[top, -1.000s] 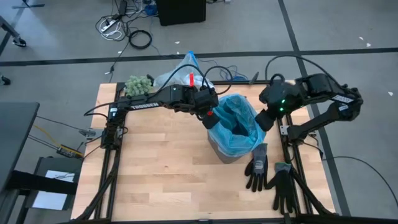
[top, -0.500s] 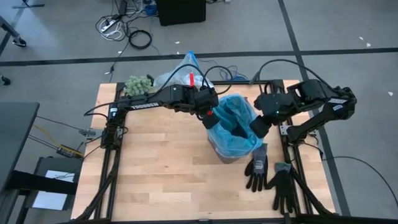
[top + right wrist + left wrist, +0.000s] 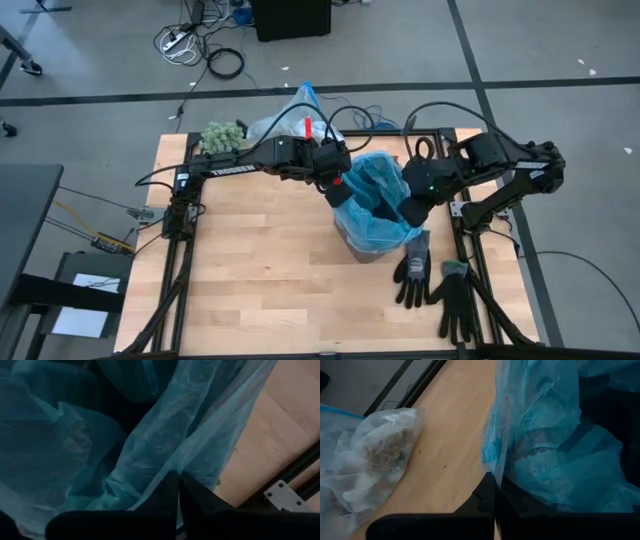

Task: Place trash/remove bag and relplace
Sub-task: Insert the new blue trash bag into the trash bin

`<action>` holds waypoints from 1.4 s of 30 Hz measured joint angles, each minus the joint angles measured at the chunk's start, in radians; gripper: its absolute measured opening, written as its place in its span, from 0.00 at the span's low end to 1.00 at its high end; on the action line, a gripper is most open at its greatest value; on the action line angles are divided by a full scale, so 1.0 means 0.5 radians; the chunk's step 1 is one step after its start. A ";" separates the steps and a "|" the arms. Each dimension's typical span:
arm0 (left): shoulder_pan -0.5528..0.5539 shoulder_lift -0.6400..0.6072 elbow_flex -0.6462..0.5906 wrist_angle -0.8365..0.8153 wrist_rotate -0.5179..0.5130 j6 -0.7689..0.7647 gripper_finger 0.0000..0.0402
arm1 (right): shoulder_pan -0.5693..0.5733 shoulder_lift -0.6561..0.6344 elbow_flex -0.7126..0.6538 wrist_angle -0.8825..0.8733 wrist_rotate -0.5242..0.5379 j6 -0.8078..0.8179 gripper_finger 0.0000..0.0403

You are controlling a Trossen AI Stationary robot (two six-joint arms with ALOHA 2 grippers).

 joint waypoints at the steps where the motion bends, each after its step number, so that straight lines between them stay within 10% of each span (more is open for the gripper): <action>1: 0.000 -0.001 0.000 0.001 0.000 0.000 0.01 | 0.000 -0.007 0.000 -0.001 0.000 0.002 0.01; 30: 0.000 -0.004 0.192 0.000 0.052 0.047 0.01 | -0.115 -0.352 -0.014 0.004 0.123 -0.057 0.00; 42: 0.001 -0.004 0.136 0.007 0.040 -0.089 0.01 | -0.171 -0.509 -0.452 0.000 -0.194 -0.105 0.00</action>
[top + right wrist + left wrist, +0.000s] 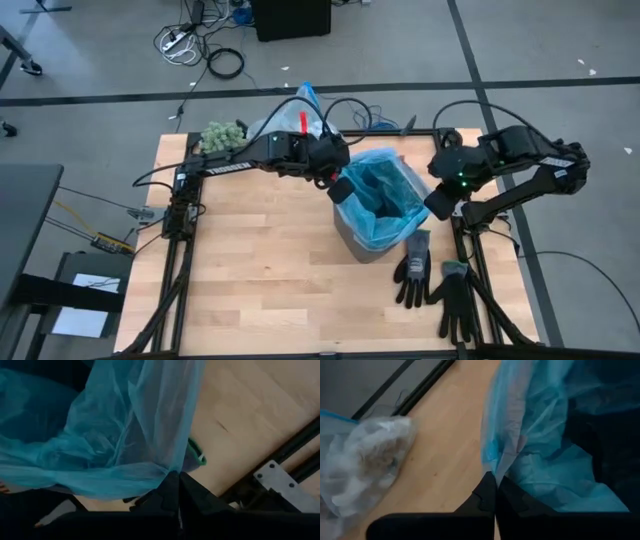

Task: Place trash/remove bag and relplace
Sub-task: Insert the new blue trash bag into the trash bin

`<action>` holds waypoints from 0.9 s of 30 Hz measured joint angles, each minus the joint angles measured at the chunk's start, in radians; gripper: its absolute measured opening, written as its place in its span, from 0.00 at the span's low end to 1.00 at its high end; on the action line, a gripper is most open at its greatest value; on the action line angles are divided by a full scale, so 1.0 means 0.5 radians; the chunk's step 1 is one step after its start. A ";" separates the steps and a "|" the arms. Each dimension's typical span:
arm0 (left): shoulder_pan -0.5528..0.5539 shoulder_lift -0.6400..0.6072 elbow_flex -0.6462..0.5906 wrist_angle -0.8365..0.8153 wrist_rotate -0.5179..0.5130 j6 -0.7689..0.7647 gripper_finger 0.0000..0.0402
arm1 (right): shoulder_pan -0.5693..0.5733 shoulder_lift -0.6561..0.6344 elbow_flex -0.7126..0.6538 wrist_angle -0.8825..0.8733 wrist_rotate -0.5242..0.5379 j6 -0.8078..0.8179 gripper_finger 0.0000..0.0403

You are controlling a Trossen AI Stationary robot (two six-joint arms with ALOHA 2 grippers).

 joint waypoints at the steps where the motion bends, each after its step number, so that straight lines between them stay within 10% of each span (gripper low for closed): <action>1: -0.001 0.000 -0.012 0.001 0.000 -0.025 0.01 | 0.011 -0.001 -0.009 0.001 -0.008 -0.001 0.00; 27: 0.077 -0.002 -0.171 0.113 -0.036 -0.045 0.01 | 0.094 0.179 -0.304 0.532 -0.161 -0.535 0.00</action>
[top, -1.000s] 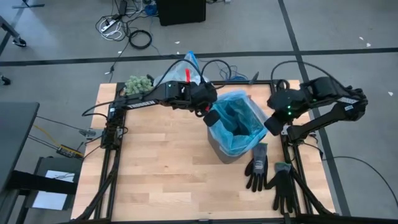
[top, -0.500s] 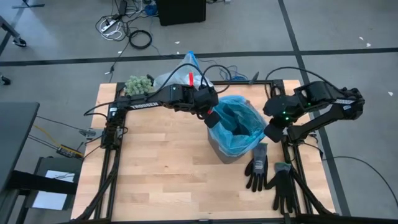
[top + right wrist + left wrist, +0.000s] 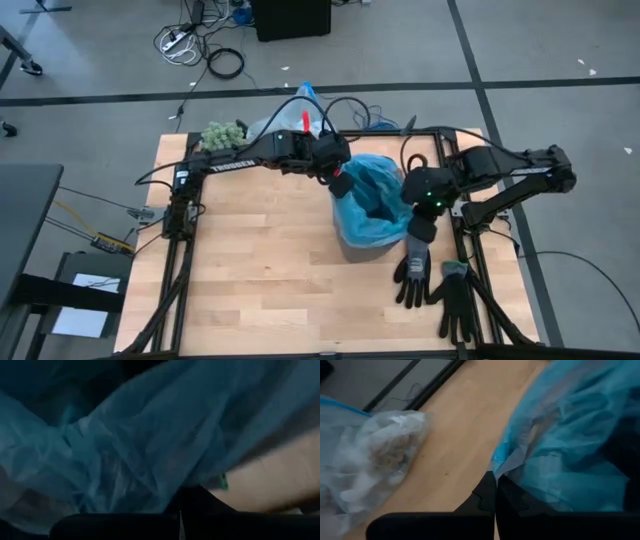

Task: Place trash/remove bag and relplace
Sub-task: Insert the new blue trash bag into the trash bin

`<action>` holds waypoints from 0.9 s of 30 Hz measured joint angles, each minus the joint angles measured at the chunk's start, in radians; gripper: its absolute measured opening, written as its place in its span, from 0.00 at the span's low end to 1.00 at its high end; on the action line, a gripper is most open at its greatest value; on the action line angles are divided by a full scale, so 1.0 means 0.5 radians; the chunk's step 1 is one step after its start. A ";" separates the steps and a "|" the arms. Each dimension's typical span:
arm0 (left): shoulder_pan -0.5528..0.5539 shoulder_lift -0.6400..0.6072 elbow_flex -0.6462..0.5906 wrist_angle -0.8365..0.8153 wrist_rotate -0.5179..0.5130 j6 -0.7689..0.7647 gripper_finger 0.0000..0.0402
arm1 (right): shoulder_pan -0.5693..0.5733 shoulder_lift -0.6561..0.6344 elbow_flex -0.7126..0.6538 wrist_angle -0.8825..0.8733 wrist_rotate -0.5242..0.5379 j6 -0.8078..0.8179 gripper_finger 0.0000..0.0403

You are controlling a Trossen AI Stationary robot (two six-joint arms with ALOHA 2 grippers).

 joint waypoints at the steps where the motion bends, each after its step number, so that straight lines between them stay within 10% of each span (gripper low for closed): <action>1: 0.009 0.000 0.000 -0.001 -0.012 0.023 0.01 | -0.013 0.000 -0.022 0.066 0.000 -0.022 0.00; 27: 0.117 0.009 0.317 -0.314 -0.086 0.203 0.01 | -0.121 -0.163 0.076 0.249 -0.155 -0.233 0.13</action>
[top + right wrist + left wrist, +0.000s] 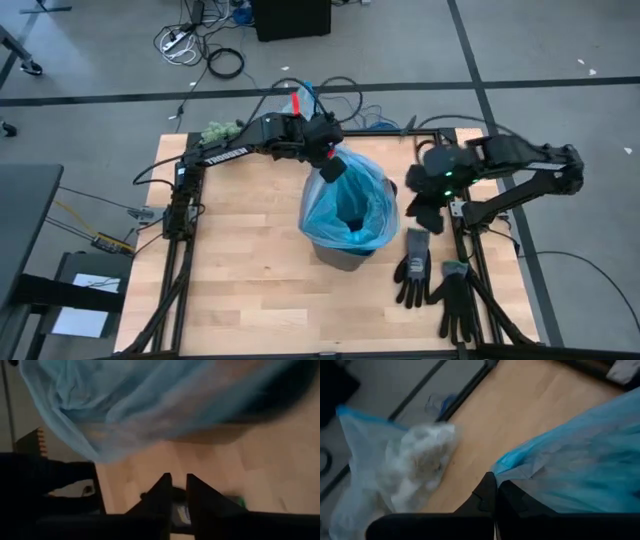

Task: Place trash/remove bag and relplace
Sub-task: Insert the new blue trash bag into the trash bin

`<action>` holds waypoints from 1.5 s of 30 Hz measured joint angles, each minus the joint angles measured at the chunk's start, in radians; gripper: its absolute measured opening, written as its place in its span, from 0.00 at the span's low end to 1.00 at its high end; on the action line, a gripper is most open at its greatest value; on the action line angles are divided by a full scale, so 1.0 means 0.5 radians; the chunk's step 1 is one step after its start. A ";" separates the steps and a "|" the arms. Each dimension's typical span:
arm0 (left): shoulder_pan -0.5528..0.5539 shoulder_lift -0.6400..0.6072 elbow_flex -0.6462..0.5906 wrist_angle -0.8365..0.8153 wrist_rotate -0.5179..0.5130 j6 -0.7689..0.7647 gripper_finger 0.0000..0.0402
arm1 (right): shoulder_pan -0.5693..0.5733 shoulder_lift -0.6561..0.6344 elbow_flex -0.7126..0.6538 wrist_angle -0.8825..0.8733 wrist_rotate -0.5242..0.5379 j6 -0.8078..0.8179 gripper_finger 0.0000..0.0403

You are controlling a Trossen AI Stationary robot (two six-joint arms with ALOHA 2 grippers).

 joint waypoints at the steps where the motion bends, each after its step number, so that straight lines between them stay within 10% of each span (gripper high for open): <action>1: 0.000 -0.003 0.023 0.016 -0.001 0.042 0.01 | 0.000 -0.025 0.022 -0.051 0.033 0.004 0.16; 9: 0.010 -0.037 0.015 0.205 -0.005 0.283 0.05 | -0.054 -0.199 0.059 -0.087 0.416 0.016 0.33; 18: 0.013 -0.034 0.014 0.468 0.025 0.406 0.31 | -0.110 -0.129 0.060 0.293 0.626 -0.291 0.39; 28: 0.014 -0.032 0.014 0.450 0.032 0.406 0.37 | -0.194 0.076 0.059 0.320 0.603 -0.454 0.41; 45: -0.001 -0.031 0.014 0.476 0.088 0.396 0.30 | -0.214 0.099 0.059 0.221 0.623 -0.458 0.00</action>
